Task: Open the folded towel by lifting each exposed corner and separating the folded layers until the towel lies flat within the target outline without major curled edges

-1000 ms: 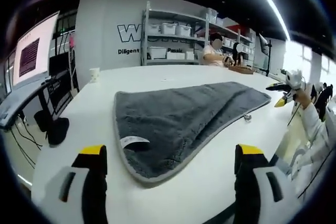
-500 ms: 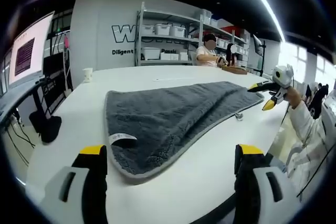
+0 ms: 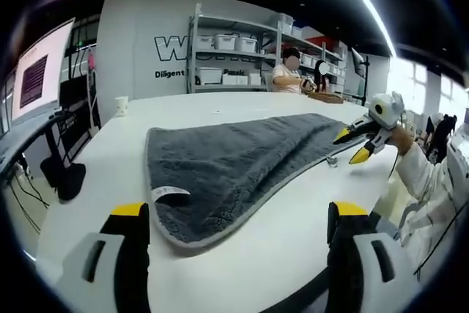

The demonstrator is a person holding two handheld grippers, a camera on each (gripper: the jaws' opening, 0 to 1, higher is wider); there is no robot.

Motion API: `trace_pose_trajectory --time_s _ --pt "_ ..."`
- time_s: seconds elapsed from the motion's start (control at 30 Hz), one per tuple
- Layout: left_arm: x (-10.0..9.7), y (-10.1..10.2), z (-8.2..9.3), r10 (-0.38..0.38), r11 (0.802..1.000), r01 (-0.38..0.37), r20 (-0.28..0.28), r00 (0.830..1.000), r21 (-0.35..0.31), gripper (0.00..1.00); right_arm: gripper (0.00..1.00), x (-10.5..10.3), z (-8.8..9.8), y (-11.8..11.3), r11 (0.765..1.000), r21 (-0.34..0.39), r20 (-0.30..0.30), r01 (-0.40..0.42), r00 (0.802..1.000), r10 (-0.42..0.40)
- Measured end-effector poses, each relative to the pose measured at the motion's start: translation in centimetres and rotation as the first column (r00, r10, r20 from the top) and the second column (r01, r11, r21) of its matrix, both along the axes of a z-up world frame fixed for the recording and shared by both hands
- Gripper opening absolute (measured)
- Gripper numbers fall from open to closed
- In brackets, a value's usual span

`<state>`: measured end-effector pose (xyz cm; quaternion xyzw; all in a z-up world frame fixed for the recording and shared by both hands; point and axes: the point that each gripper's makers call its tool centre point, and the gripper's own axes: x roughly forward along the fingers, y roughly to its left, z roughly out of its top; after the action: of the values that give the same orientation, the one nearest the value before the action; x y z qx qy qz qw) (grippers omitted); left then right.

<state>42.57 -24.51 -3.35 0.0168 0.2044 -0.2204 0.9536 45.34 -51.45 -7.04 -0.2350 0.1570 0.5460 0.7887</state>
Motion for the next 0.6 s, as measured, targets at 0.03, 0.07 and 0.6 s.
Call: trace_pose_trajectory --time_s 0.03,0.07,0.6 --pt "0.1 0.0 0.0 0.001 1.0 -0.001 0.004 1.0 -0.001 0.99 0.3 0.1 -0.1 0.1 1.0 -0.001 -0.001 -0.001 1.0 0.001" --pt "0.1 -0.1 0.0 0.002 1.0 -0.002 0.005 1.0 -0.006 0.99 0.27 0.2 -0.3 0.1 1.0 -0.002 -0.003 -0.001 1.0 0.001" --pt "0.1 0.2 0.3 0.014 1.0 -0.014 0.01 1.0 -0.008 0.98 0.0 0.1 -1.3 1.0 0.999 0.004 0.016 -0.043 0.999 0.043"
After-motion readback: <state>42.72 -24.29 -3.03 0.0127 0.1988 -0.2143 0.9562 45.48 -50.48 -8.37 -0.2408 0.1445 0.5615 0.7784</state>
